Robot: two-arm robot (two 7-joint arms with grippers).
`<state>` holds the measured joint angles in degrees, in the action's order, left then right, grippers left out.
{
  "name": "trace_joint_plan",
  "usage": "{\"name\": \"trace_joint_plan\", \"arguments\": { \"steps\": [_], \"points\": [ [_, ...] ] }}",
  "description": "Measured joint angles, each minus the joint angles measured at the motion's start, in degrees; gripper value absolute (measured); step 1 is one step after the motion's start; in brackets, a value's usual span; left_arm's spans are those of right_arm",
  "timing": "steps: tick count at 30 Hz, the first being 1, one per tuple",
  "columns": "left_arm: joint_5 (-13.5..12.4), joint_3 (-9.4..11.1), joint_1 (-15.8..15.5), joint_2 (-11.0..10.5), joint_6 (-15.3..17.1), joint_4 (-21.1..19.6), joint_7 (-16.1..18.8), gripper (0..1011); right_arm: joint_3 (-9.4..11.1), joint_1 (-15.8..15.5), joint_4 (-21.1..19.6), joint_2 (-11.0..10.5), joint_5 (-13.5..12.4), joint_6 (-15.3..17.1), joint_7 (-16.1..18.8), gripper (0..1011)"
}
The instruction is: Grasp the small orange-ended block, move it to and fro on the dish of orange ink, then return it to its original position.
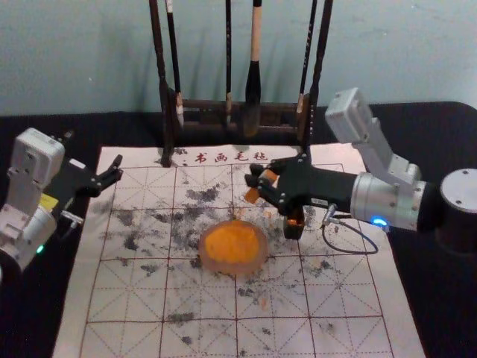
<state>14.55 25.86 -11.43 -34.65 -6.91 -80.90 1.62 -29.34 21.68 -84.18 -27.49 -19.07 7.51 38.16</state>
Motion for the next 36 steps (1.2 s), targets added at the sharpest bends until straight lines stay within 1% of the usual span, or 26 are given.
{"name": "trace_joint_plan", "arguments": {
  "steps": [2, 5, 6, 10, 11, 17, 26, 36],
  "points": [
    [0.0, 0.0, 0.0, 0.0, 0.0, 0.0, 0.0, 1001, -1.7, 2.0, 1.6, 0.2, 0.1, 0.6, 1.8, 123],
    [0.0, 0.0, 0.0, 0.0, 0.0, 0.0, 0.0, 1001, -3.1, 3.4, 2.7, 0.4, 0.3, 1.0, 3.0, 123],
    [0.0, 0.0, 0.0, 0.0, 0.0, 0.0, 0.0, 1001, -3.9, 4.3, 3.5, 0.4, 0.5, 1.2, 3.9, 123],
    [0.0, 0.0, 0.0, 0.0, 0.0, 0.0, 0.0, 1001, -5.7, 5.9, 5.0, 0.5, 0.9, 1.9, 5.6, 123],
    [0.0, 0.0, 0.0, 0.0, 0.0, 0.0, 0.0, 1001, -6.5, 6.6, 5.6, 0.5, 1.0, 2.1, 6.3, 123],
    [0.0, 0.0, 0.0, 0.0, 0.0, 0.0, 0.0, 1001, -9.4, 8.6, 7.8, 0.6, 2.0, 2.3, 8.1, 123],
    [0.0, 0.0, 0.0, 0.0, 0.0, 0.0, 0.0, 1001, -12.2, 11.1, 11.0, 1.4, 2.9, 1.8, 8.7, 123],
    [0.0, 0.0, 0.0, 0.0, 0.0, 0.0, 0.0, 1001, -14.3, 13.6, 14.4, 3.1, 3.5, 1.4, 8.5, 123]
  ]
}}
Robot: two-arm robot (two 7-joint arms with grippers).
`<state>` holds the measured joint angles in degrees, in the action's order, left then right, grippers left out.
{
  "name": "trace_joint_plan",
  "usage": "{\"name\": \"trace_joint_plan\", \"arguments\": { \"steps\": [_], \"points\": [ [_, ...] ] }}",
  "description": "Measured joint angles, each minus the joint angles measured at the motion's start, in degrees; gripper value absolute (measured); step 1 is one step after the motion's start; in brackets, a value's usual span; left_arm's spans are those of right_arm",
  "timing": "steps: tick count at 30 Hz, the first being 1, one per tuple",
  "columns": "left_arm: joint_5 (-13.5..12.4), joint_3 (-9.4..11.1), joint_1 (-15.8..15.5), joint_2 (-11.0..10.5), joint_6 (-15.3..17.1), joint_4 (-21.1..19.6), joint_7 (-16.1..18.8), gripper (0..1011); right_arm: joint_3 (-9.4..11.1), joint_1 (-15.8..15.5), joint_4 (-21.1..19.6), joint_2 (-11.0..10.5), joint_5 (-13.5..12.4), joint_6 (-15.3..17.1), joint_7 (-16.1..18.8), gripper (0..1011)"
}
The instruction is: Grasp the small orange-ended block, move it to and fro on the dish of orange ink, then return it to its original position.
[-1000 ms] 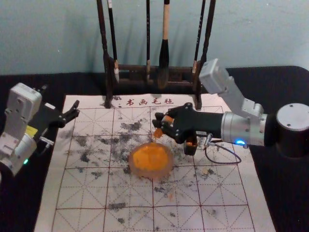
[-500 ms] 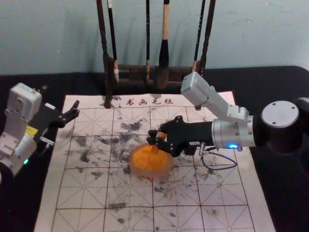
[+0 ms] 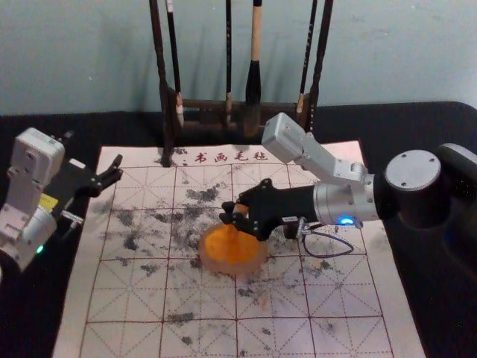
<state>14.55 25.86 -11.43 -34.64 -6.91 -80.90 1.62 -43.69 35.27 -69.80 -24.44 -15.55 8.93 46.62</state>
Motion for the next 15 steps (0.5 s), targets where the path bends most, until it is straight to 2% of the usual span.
{"name": "trace_joint_plan", "arguments": {
  "steps": [15],
  "points": [
    [0.0, 0.0, 0.0, 0.0, 0.0, 0.0, 0.0, 1001, -1.3, 2.1, 3.0, 1.5, 0.9, -0.3, -0.3, 123]
  ]
}}
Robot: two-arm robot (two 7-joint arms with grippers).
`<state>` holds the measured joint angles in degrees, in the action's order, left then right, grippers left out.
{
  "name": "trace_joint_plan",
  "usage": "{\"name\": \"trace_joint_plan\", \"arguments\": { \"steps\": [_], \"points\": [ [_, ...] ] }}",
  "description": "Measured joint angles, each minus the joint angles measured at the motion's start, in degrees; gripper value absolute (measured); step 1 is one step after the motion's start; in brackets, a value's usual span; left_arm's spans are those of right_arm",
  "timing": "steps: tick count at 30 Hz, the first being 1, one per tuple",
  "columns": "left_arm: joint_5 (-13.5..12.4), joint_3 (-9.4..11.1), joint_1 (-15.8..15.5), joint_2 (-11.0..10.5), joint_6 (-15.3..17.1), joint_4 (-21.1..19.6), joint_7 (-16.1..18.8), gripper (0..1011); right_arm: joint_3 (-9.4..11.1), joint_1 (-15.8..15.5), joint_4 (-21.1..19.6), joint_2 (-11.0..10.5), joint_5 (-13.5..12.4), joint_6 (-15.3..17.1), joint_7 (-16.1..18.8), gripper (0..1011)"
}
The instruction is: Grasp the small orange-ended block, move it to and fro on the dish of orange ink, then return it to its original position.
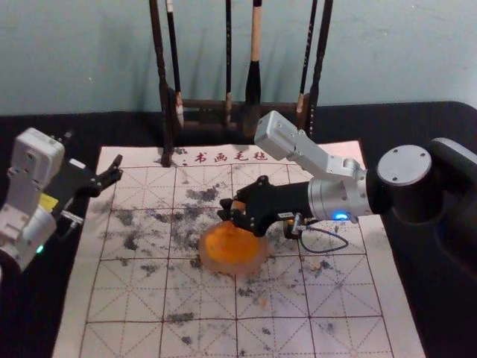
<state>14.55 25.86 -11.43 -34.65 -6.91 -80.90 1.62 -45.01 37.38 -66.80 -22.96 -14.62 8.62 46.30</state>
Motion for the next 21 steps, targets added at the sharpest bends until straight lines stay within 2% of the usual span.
{"name": "trace_joint_plan", "arguments": {
  "steps": [21],
  "points": [
    [0.0, 0.0, 0.0, 0.0, 0.0, 0.0, 0.0, 1001, -0.4, 0.1, 0.0, -0.3, 0.3, 0.2, 0.0, 123]
  ]
}}
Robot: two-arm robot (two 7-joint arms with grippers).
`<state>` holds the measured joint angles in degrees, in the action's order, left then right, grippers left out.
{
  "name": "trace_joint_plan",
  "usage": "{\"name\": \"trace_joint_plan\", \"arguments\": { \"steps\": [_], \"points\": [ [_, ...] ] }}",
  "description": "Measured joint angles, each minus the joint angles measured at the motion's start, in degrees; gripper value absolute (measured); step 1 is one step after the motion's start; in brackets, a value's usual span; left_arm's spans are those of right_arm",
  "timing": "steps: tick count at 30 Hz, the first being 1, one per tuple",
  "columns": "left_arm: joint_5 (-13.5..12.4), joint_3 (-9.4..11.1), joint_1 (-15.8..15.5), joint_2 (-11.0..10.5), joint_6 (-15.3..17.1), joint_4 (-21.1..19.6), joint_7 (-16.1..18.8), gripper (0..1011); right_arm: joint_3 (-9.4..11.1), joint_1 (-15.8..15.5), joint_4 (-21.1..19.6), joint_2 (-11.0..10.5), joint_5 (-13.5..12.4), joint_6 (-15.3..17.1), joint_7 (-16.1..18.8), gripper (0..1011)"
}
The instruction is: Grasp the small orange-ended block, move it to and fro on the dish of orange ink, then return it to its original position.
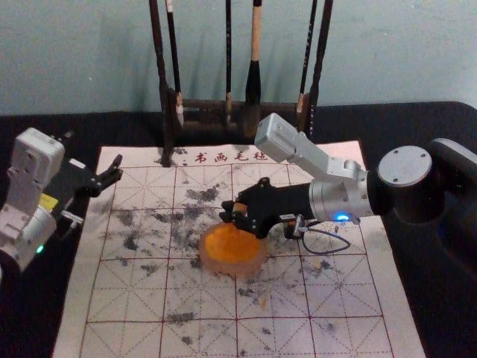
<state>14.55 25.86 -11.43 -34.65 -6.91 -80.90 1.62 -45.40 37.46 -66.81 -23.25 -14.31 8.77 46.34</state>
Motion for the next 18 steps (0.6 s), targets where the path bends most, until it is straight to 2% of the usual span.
{"name": "trace_joint_plan", "arguments": {
  "steps": [18],
  "points": [
    [0.0, 0.0, 0.0, 0.0, 0.0, 0.0, 0.0, 1001, 0.0, -1.4, -3.7, -3.3, -0.7, 0.3, 1.6, 123]
  ]
}}
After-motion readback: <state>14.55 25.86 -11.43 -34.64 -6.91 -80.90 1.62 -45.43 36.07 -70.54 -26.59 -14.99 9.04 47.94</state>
